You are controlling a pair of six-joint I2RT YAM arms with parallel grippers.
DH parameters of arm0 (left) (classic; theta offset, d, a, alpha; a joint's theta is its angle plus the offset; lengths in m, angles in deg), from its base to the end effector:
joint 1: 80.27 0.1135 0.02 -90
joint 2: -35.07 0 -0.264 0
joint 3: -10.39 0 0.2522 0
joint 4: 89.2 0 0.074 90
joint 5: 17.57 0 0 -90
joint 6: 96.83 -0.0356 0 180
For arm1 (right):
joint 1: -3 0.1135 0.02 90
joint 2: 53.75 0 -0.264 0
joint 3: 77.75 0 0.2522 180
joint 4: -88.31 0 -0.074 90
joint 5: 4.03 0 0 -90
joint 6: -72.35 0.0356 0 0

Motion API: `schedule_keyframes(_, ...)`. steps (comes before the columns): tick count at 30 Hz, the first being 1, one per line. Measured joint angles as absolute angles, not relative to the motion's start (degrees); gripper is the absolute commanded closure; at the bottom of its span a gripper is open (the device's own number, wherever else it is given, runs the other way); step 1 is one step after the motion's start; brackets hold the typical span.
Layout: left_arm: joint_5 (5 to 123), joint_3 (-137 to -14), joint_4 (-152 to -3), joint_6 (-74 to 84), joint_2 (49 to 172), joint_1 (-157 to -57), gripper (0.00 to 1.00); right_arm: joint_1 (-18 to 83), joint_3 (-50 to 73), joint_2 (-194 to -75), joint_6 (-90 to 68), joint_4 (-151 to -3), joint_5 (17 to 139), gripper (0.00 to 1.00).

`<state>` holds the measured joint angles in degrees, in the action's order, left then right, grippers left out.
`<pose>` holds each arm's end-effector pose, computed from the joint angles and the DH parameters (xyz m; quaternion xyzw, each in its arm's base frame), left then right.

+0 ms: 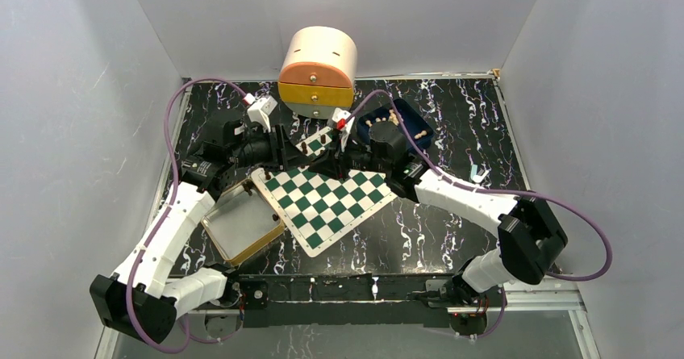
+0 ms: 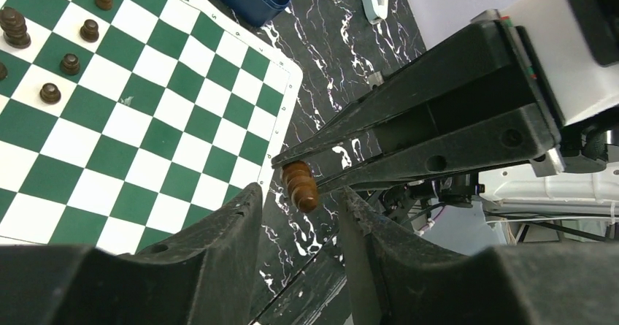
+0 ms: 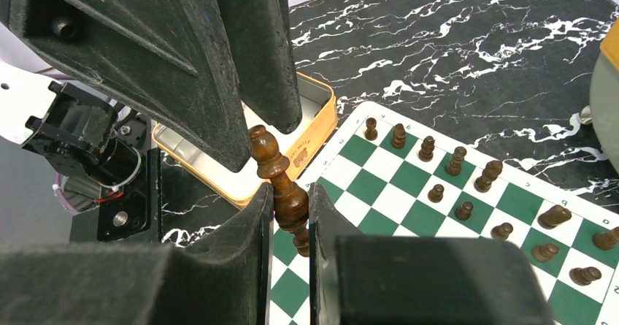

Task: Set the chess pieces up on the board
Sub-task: Pick up the chess piece from the chessboard.

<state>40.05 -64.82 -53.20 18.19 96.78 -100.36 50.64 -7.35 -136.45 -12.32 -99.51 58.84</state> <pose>0.2153 -0.0991 0.3650 0.1204 0.8044 -0.4187 0.4038 0.2159 0.2609 0.3134 -0.4061 0.6082 0.4485 0.5139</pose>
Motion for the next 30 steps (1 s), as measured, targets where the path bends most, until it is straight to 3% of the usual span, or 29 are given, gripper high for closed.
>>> schedule_keyframes(4,39.7,-64.8,-54.1,18.5,97.1,-100.4,0.68,50.6,-7.0,-137.3,-11.3,-99.5,58.8,1.0)
schedule_keyframes(12,38.8,-64.7,-54.3,18.7,98.3,-100.4,0.69,50.6,-6.2,-137.8,-10.0,-99.3,58.8,1.0)
schedule_keyframes(19,39.0,-64.7,-54.0,18.6,98.4,-100.4,0.93,50.5,-6.2,-137.8,-9.3,-99.2,58.9,0.99)
schedule_keyframes(21,39.0,-64.7,-53.9,18.7,98.4,-100.3,0.95,50.4,-6.2,-137.8,-9.0,-99.1,58.8,0.89)
schedule_keyframes(25,39.1,-64.7,-53.9,18.7,98.6,-100.3,1.0,50.2,-6.2,-137.8,-8.1,-99.0,58.8,0.58)
schedule_keyframes(30,41.4,-64.6,-53.9,20.5,98.4,-100.4,1.0,48.0,-6.6,-137.8,-1.2,-101.4,57.0,0.33)
